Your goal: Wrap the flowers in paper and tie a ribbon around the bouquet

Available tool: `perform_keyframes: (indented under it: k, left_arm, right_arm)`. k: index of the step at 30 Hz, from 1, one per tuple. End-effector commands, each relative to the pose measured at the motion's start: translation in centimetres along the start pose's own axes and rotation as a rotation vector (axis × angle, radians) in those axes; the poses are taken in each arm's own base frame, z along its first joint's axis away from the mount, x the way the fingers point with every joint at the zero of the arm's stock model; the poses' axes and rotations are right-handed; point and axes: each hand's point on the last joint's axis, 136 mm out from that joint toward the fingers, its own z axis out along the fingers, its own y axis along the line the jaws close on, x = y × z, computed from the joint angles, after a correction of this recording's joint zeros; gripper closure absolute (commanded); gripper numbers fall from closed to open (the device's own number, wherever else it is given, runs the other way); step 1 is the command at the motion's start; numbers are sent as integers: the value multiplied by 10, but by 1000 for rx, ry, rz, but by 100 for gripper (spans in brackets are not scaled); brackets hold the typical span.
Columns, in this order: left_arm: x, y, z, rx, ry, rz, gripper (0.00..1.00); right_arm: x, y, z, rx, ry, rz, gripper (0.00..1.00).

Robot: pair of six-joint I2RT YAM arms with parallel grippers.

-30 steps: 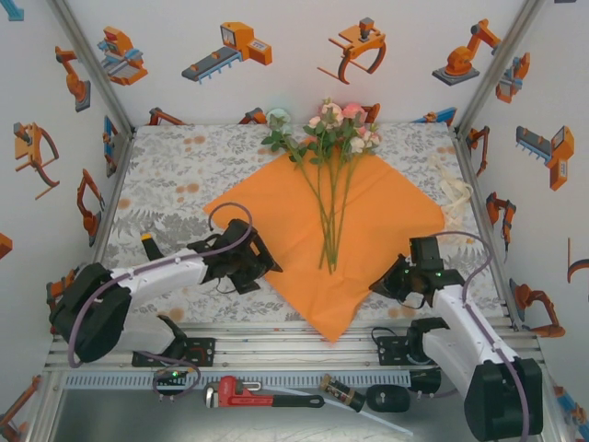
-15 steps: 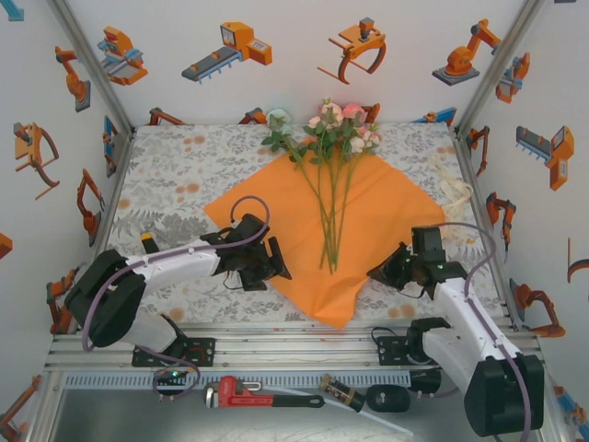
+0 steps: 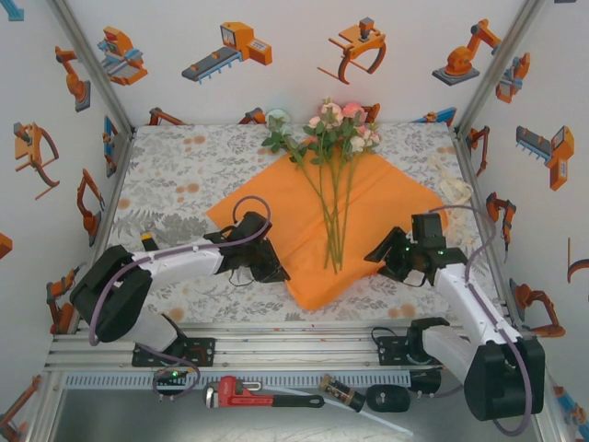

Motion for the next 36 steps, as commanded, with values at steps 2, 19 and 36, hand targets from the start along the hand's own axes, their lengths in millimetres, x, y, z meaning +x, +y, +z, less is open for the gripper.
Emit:
perform_keyframes:
  k: [2,19,36]
  left_arm:
    - [-18,-32,-9,116,-28,-83,94]
    - [-45,-31,8,234,8,-244,100]
    - [-50,-24,8,202,-16,-258,100]
  right_arm:
    - [-40,15,-43,75,-193,-323,28]
    - [104,88,-115,-662,-122,-1610,27]
    - [191,103,-45,-510,98,-1745,1]
